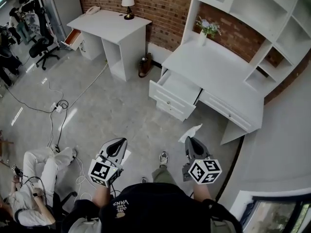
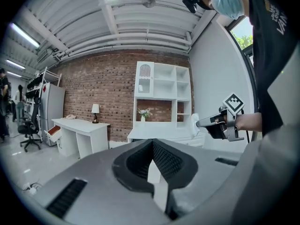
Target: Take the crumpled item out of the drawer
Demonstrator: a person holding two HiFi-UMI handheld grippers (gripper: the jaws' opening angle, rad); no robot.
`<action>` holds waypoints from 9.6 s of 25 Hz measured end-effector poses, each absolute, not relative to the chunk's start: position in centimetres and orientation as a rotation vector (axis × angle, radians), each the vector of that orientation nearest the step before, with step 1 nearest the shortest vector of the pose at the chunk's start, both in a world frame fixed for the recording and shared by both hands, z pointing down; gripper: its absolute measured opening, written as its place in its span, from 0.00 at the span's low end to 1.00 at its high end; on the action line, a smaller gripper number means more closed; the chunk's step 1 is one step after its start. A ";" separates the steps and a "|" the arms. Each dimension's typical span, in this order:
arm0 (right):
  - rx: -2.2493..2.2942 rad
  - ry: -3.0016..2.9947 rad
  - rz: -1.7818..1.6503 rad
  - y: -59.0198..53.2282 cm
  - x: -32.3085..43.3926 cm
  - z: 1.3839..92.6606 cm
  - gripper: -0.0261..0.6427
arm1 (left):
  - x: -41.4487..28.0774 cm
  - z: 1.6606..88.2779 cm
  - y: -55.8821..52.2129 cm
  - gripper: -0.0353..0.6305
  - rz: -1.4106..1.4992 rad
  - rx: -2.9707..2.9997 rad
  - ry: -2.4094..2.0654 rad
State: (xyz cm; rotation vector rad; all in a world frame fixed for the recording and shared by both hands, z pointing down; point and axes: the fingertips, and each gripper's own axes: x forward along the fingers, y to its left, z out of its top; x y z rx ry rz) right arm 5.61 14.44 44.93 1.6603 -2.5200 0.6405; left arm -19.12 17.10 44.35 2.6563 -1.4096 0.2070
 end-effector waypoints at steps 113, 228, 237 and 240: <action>0.671 -1.706 0.367 -40.8 1.6 87.5 0.04 | -20.8 57.0 -34.6 0.06 0.455 2.565 -1.192; 1.723 -2.634 0.278 -8.9 21.4 38.4 0.04 | -1.4 38.3 -10.4 0.06 0.068 2.875 -1.417; 1.711 -2.633 0.290 -9.1 21.3 38.9 0.04 | -0.9 38.6 -10.5 0.06 0.114 2.897 -1.399; 1.708 -2.626 0.300 -9.2 21.4 39.1 0.04 | -0.7 38.6 -10.6 0.06 0.128 2.900 -1.392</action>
